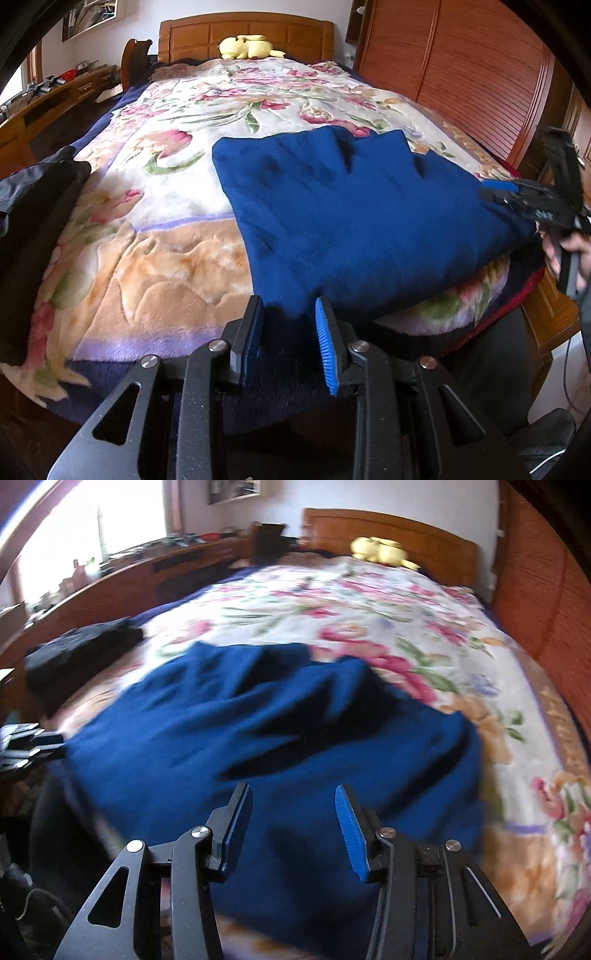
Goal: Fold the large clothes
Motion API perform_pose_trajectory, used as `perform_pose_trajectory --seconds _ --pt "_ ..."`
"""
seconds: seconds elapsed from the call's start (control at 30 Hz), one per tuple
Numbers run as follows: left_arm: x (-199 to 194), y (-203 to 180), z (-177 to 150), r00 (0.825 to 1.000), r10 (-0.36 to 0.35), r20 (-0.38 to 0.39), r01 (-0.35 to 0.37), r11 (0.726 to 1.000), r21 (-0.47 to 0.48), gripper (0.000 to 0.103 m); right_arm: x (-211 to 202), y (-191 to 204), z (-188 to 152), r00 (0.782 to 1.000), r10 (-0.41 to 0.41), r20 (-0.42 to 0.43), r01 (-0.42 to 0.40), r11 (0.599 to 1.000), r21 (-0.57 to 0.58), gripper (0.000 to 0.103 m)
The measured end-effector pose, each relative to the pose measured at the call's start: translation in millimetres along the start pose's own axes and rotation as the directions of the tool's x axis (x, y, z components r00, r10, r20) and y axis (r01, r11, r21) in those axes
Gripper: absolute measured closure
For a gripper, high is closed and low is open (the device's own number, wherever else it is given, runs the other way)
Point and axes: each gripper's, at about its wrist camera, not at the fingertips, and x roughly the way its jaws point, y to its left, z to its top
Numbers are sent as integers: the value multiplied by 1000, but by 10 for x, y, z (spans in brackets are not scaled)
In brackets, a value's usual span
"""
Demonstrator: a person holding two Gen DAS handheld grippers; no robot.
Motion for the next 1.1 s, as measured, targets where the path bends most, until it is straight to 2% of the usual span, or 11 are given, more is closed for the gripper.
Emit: perform_pose_trajectory --seconds 0.17,0.3,0.43,0.57,0.9,1.1 --pt "15 21 -59 1000 11 -12 -11 1000 -19 73 -127 251 -118 999 40 38 -39 999 -21 52" --pt "86 38 -98 999 19 -36 -20 999 -26 73 -3 305 -195 999 45 24 -45 999 -22 52" --pt "102 49 -128 999 9 -46 -11 999 -35 73 369 240 -335 998 10 -63 -11 1000 -22 51" --pt "153 66 -193 998 13 -66 -16 999 -41 73 374 323 -527 999 -39 3 39 998 -50 50" --pt "-107 63 -97 999 -33 27 35 996 -88 73 276 391 -604 999 -42 15 43 998 -46 50" --pt "-46 73 -47 999 -31 25 34 995 -99 73 332 413 -583 999 -43 28 45 998 -41 50"
